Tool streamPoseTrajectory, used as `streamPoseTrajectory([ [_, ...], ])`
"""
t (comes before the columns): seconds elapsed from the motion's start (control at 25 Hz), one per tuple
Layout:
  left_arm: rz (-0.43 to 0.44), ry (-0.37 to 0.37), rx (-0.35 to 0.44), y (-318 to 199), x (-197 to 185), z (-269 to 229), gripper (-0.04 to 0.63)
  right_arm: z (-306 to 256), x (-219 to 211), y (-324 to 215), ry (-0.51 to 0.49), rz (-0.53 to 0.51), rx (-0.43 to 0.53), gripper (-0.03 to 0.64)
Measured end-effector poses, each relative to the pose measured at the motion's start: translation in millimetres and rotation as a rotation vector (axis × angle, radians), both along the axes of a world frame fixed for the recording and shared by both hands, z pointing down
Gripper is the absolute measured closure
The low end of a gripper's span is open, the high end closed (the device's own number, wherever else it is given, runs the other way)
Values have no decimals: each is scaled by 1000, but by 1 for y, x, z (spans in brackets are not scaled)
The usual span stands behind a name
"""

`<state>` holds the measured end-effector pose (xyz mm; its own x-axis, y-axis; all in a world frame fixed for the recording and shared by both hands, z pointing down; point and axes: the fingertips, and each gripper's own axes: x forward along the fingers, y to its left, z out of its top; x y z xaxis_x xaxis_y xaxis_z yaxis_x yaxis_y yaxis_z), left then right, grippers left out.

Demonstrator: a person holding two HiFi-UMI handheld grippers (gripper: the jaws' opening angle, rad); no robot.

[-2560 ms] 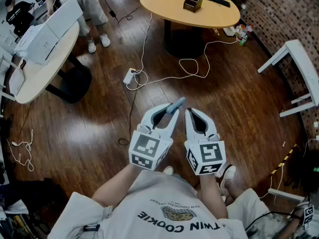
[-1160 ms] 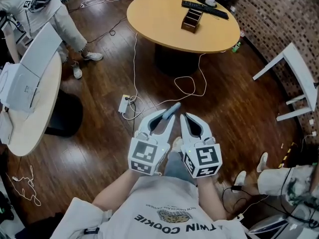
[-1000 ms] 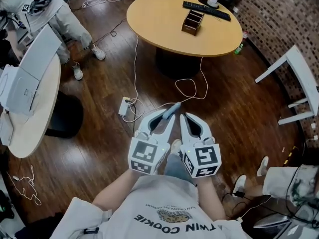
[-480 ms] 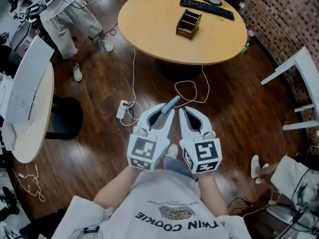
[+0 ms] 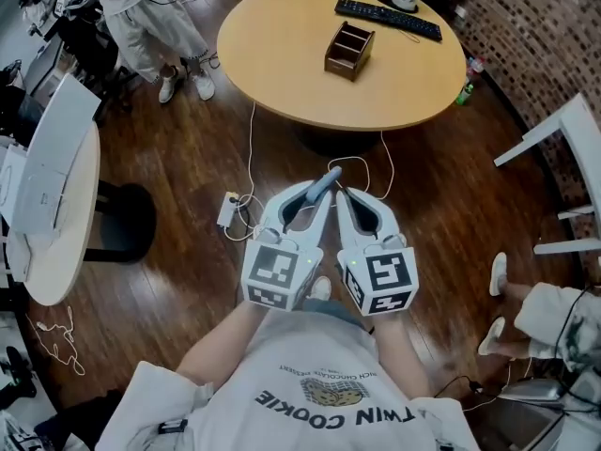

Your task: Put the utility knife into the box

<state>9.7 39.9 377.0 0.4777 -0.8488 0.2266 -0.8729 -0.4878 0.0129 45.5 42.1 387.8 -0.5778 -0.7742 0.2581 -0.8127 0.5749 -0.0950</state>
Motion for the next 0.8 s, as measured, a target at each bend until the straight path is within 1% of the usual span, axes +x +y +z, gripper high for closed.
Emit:
streamPoseTrajectory([
  [0.28,-10,9,-6,-25,2,-1,520,1,4,-23,2,0,-4,615],
  [0.44,3,14,-19,-45,1,7,520,5,4,-42,11,19,-12,615],
  [0.8,56,21,-32,-121,-13,14,520,10,-12,-118,20,69,-20,615],
])
